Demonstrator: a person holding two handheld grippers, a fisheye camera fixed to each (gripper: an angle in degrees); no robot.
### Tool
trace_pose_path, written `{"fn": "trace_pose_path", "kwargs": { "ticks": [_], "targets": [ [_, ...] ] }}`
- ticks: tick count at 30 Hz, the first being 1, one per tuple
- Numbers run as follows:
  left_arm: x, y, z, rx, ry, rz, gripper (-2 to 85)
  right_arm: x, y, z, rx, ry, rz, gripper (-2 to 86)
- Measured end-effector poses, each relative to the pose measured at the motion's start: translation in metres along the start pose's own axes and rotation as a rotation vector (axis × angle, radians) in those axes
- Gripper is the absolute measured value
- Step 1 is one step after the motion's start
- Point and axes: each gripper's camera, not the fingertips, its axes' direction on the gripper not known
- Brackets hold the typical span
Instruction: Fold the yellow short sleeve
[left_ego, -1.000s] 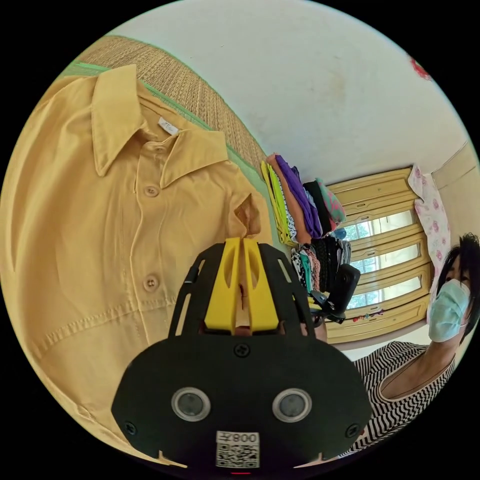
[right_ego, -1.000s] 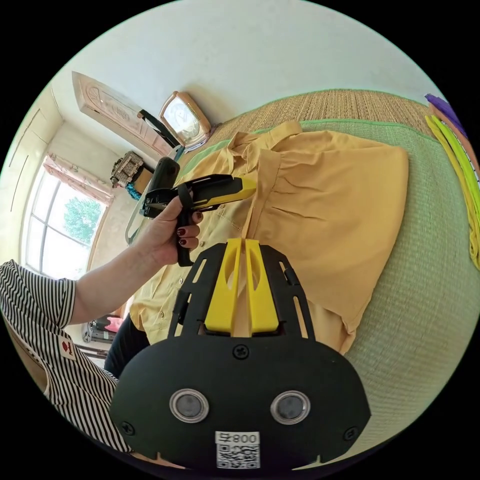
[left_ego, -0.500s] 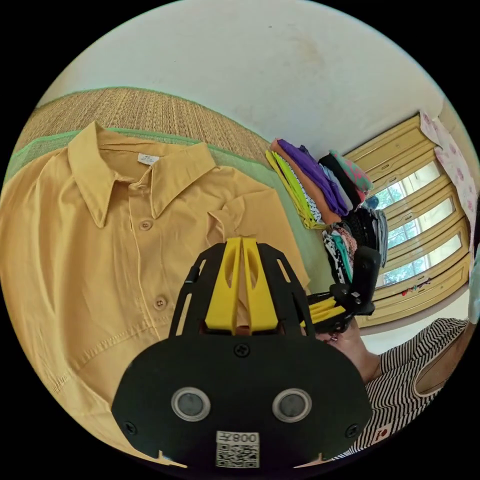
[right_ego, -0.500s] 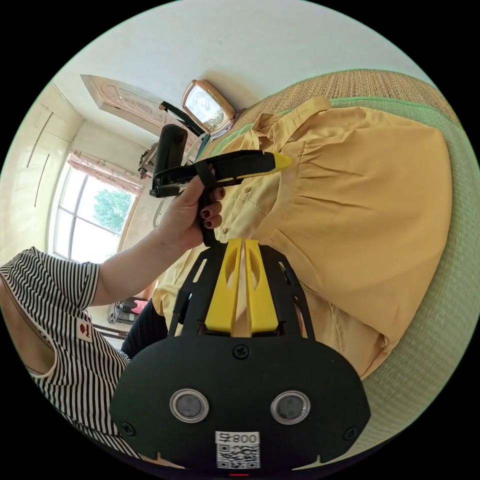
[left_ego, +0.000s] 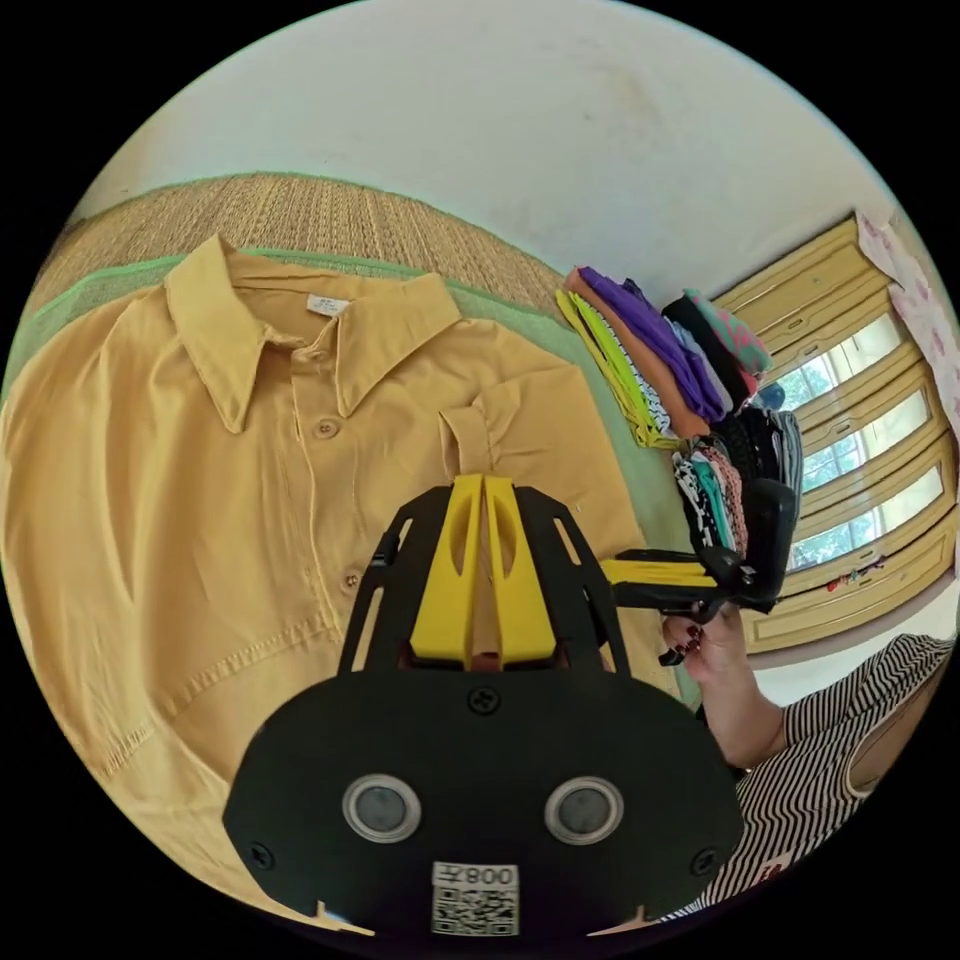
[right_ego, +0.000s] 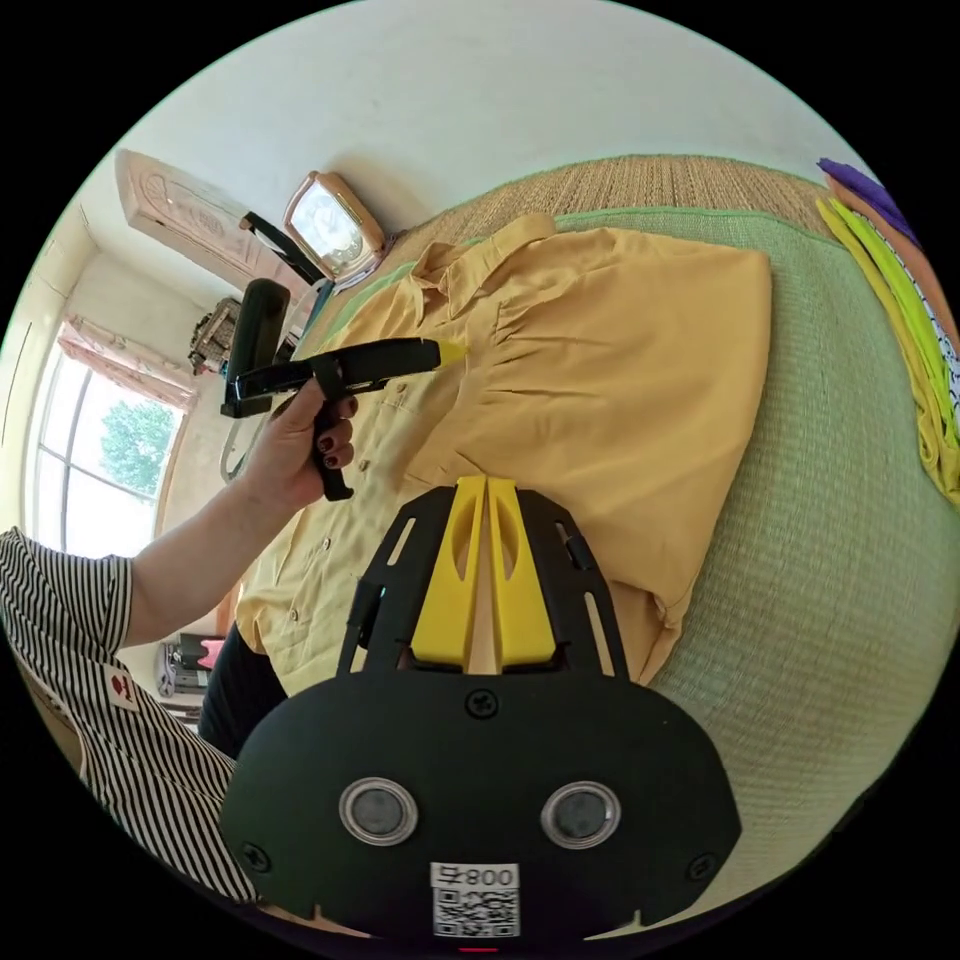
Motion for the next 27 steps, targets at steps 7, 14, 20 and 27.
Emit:
{"fn": "trace_pose_path", "kwargs": {
  "ticks": [7,14,20,27],
  "targets": [
    [-0.05,0.084,-0.082,0.18,0.088,-0.127,2.1,-0.013,0.0,-0.016,0.042,0.043,0.011,0.1],
    [-0.151,0.234,-0.201,0.499,0.041,-0.521,8.0,-0.045,-0.001,-0.01,-0.012,-0.005,-0.026,0.1],
    [-0.237,0.311,-0.269,0.717,-0.017,-0.758,9.2,-0.089,-0.016,0.011,-0.074,-0.026,-0.086,0.1],
    [-0.317,0.333,-0.306,0.727,-0.039,-0.822,7.7,-0.148,-0.064,0.043,-0.109,-0.026,-0.209,0.5]
  ]
}}
